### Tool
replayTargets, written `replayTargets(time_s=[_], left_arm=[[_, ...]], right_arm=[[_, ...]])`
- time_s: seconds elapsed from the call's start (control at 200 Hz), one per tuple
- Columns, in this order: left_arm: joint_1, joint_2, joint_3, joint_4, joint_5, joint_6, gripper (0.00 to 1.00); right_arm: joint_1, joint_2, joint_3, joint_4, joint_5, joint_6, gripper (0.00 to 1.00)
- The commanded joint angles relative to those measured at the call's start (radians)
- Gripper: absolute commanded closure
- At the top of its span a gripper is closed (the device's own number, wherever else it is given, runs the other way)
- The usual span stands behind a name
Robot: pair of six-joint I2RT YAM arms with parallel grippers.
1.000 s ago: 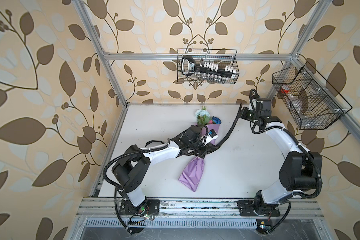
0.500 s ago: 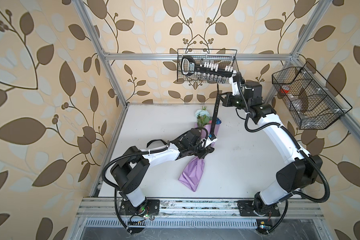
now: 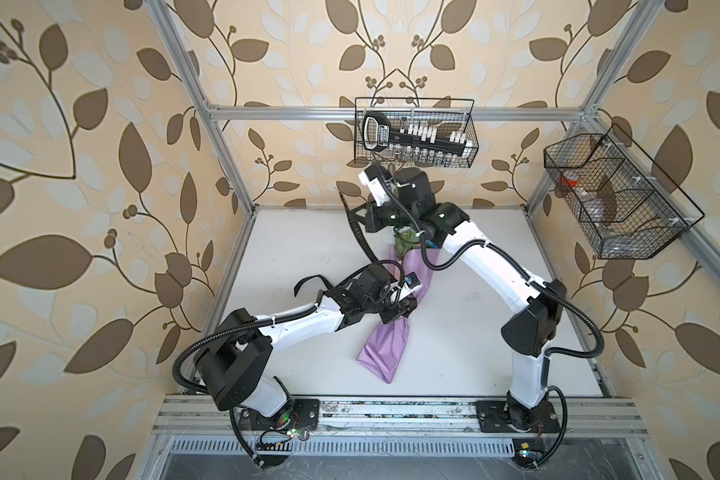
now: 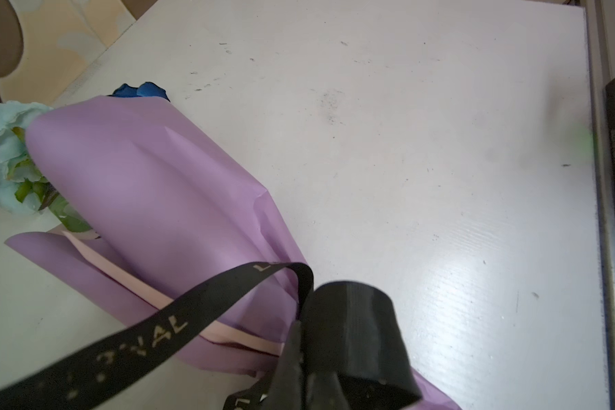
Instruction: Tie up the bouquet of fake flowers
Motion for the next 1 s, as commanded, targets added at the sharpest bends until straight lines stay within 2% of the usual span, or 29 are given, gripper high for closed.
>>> replayTargets(time_s=[0.0,0.44,0.53,0.585,0.625,0.68,0.77,0.89,0.995], left_arm=[[-0.008,-0.032,-0.025,0.023,-0.008,0.060,1.00],[-0.057,0.008,-0.071,0.056,-0.069,0.113,1.00],[-0.060,0.008,-0.082,0.061,-0.072,0.107,1.00],[-0.061,0.006,-0.085,0.061,-0.072,0.103,1.00],[-0.060,0.004,-0.089,0.064,-0.075,0.098,1.00],[-0.060,0.002,-0.094,0.072,-0.079,0.094,1.00],[-0.060,-0.002,-0.100,0.084,-0.084,0.085,1.00],[-0.060,-0.017,-0.104,0.103,-0.102,0.058,1.00],[-0.057,-0.033,-0.113,0.118,-0.120,0.033,1.00]], right_arm=[[0.057,0.039,0.070,-0.078,-0.050,-0.027,1.00],[0.242,0.115,0.052,-0.192,-0.093,-0.101,1.00],[0.259,0.123,0.044,-0.212,-0.114,-0.104,0.86],[0.260,0.121,0.028,-0.217,-0.124,-0.101,0.72],[0.260,0.113,0.017,-0.217,-0.121,-0.100,0.58],[0.260,0.101,0.006,-0.217,-0.099,-0.100,0.50],[0.256,0.072,0.005,-0.219,-0.039,-0.100,0.46],[0.226,0.007,-0.009,-0.211,0.096,-0.070,0.48],[0.148,-0.142,-0.161,-0.118,0.232,0.018,0.48]])
